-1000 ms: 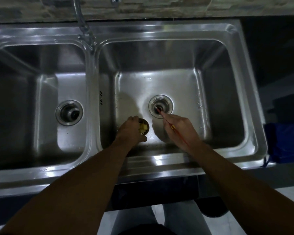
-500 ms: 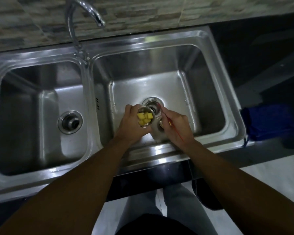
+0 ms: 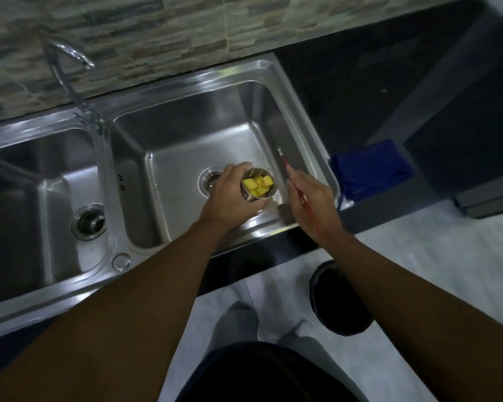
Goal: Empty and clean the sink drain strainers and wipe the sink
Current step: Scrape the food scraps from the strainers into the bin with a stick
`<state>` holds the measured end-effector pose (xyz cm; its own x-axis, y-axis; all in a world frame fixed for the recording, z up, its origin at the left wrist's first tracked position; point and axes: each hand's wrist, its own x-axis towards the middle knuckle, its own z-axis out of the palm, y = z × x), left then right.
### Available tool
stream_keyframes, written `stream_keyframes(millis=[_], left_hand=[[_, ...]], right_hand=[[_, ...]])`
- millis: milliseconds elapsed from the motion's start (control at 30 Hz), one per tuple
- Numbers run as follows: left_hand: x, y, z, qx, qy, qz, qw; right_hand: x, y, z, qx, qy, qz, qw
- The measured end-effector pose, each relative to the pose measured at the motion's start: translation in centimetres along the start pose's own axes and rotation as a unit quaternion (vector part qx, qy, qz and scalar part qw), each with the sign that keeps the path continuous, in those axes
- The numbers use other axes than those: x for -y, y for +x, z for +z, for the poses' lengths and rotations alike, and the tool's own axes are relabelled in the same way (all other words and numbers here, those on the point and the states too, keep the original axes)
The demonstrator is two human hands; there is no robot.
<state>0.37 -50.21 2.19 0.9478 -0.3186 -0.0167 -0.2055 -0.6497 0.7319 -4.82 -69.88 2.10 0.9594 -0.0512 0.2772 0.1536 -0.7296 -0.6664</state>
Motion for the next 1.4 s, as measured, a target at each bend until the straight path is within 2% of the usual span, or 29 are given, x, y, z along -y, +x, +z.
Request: stream_keyframes(millis=[233, 333, 600, 833, 900, 967, 1033, 1133, 1233, 1333, 1400], left_hand=[[-8.3, -1.7, 7.3, 0.032, 0.015, 0.050, 0.998], [-11.1, -3.1, 10.8, 0.056, 0.004, 0.080, 0.995], [-15.2, -7.7, 19.8, 0.147, 0.000, 0.122, 0.982], [-14.7, -9.0, 27.3, 0.271, 0.089, 0.128, 0.950], [-13.7, -8.9, 29.4, 0.287, 0.118, 0.153, 0.938], [-12.5, -8.7, 31.4, 0.294, 0.143, 0.174, 0.929], [-11.3, -8.2, 33.1, 0.303, 0.161, 0.179, 0.922], [-9.5, -7.5, 35.7, 0.316, 0.179, 0.178, 0.915], [-7.9, -7.0, 38.2, 0.332, 0.199, 0.194, 0.902], [-6.5, -7.0, 40.5, 0.357, 0.207, 0.194, 0.890], [-5.6, -7.2, 41.9, 0.369, 0.213, 0.188, 0.885]], right_hand=[[-5.4, -7.7, -8.4, -0.121, 0.016, 0.017, 0.992], [-7.7, -11.4, -11.5, -0.148, -0.013, 0.035, 0.988], [-12.6, -21.4, -15.9, -0.129, -0.063, 0.160, 0.977], [-15.6, -28.9, -14.8, -0.079, -0.063, 0.283, 0.954], [-16.3, -30.9, -13.7, -0.077, -0.050, 0.304, 0.948], [-16.9, -32.6, -12.3, -0.099, 0.012, 0.328, 0.939], [-16.9, -33.8, -11.3, -0.099, -0.010, 0.346, 0.933], [-17.7, -35.6, -9.6, -0.083, -0.012, 0.351, 0.933], [-19.1, -36.4, -7.6, -0.111, -0.019, 0.327, 0.938], [-20.5, -36.8, -6.1, -0.069, -0.048, 0.275, 0.958], [-21.5, -37.1, -5.2, -0.038, -0.037, 0.278, 0.959]])
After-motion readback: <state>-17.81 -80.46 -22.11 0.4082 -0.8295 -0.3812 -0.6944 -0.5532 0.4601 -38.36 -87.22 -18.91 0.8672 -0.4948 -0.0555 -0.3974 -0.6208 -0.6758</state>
